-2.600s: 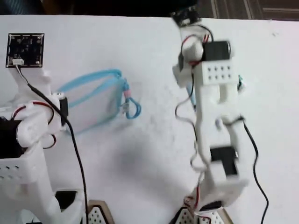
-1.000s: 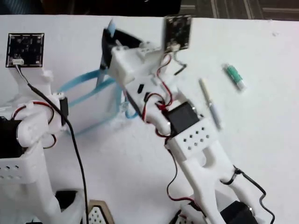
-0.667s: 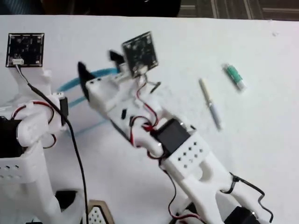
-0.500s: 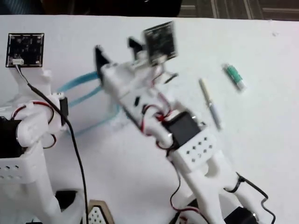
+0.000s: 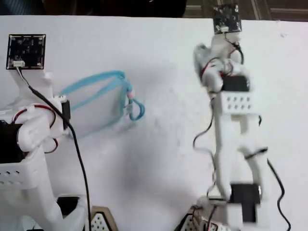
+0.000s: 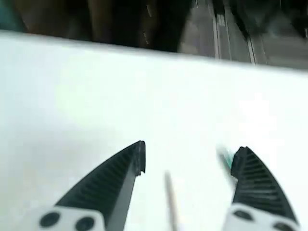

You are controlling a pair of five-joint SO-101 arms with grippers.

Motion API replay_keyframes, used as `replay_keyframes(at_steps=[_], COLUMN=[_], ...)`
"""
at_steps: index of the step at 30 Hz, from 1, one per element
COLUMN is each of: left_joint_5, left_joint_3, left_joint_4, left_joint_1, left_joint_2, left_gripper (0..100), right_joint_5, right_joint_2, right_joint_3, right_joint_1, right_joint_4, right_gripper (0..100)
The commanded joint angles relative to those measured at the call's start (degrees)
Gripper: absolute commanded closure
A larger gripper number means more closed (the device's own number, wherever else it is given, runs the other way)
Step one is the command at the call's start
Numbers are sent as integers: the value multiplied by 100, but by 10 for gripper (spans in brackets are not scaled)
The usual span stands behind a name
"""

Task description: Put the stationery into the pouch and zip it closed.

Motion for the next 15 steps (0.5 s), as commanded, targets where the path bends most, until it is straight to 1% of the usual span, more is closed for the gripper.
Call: replay_keyframes(at_steps=[1,4,6,10,15], left_joint_5=[-18,-18,-18,-18,-18], left_joint_3=[-97,-97,-97,-97,-97], left_joint_4=[-9,-9,-9,-9,-9], left_joint_1=[-22,-31,-31,-31,-31], left_joint_2=[-4,-4,-4,-4,-4], left_gripper=[977,977,977,977,977], right_joint_5=[738,1143,1284,1310,1284], right_joint_2=[1103,2237,2993,4426,6132], right_joint_3=[-905,-1811,-2576,-4325,-6470], right_joint_1=[374,532,567,444,286], right_joint_4=[787,1297,1710,2782,3556], right_gripper=[717,717,717,717,718])
